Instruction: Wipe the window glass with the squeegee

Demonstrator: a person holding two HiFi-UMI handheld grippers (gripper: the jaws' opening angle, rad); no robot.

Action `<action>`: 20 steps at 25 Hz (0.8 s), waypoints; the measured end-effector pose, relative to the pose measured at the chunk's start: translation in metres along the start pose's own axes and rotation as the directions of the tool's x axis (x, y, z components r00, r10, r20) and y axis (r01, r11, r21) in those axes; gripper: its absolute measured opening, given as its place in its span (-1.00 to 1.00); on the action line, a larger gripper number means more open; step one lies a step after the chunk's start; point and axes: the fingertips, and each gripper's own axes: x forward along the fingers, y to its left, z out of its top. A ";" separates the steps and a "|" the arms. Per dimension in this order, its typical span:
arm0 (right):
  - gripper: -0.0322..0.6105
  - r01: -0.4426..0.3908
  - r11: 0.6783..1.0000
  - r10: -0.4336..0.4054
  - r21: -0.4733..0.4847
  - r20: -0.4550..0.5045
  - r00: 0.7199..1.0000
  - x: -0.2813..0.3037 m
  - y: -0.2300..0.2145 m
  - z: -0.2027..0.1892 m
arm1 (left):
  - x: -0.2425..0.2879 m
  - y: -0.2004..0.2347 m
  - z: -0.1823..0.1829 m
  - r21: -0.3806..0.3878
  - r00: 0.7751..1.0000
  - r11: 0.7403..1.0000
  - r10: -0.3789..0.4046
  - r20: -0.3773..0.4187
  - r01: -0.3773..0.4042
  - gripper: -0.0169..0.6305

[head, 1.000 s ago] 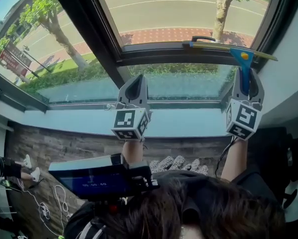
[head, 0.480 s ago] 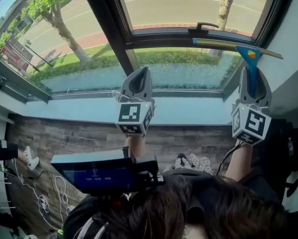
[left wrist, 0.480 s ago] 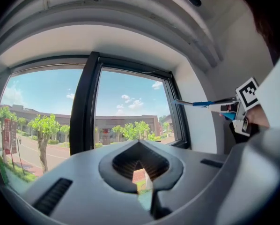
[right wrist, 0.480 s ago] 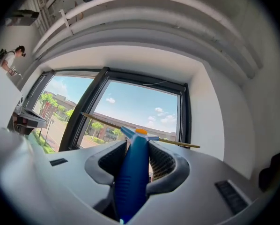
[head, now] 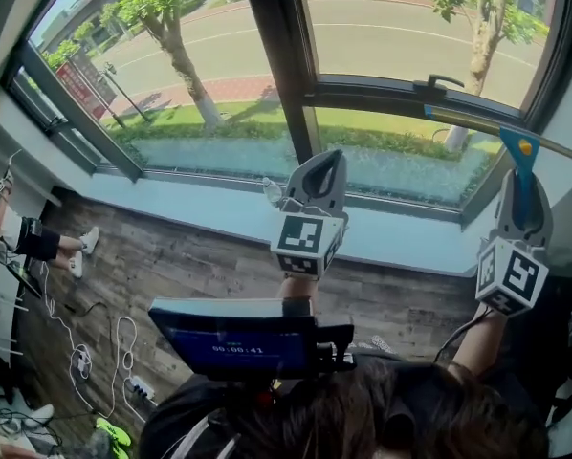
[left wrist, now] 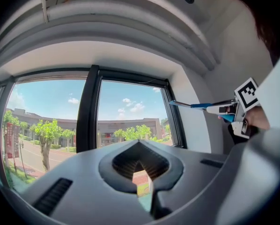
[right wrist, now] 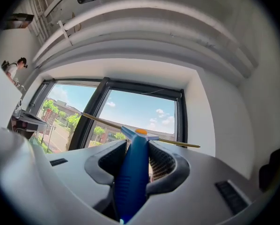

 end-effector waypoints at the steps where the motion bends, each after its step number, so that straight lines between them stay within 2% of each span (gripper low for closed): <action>1: -0.46 -0.011 1.000 0.011 0.005 0.003 1.000 0.001 0.003 -0.003 | -0.004 0.001 -0.001 0.007 1.000 1.000 0.015 0.003 -0.015 -0.94; 5: -0.46 -0.035 0.999 0.035 -0.001 0.010 0.999 -0.008 -0.004 0.000 | -0.019 -0.011 0.007 0.013 0.998 0.998 0.054 0.010 -0.054 -0.95; 14: -0.46 -0.064 0.997 0.064 -0.044 -0.001 0.998 -0.046 -0.035 -0.010 | -0.039 -0.073 0.014 0.007 0.999 0.999 0.046 0.001 -0.046 -0.95; 20: -0.46 -0.069 0.996 0.070 -0.048 0.015 0.997 -0.072 -0.052 0.015 | -0.063 -0.097 0.045 0.017 0.998 0.998 0.052 0.026 -0.052 -0.94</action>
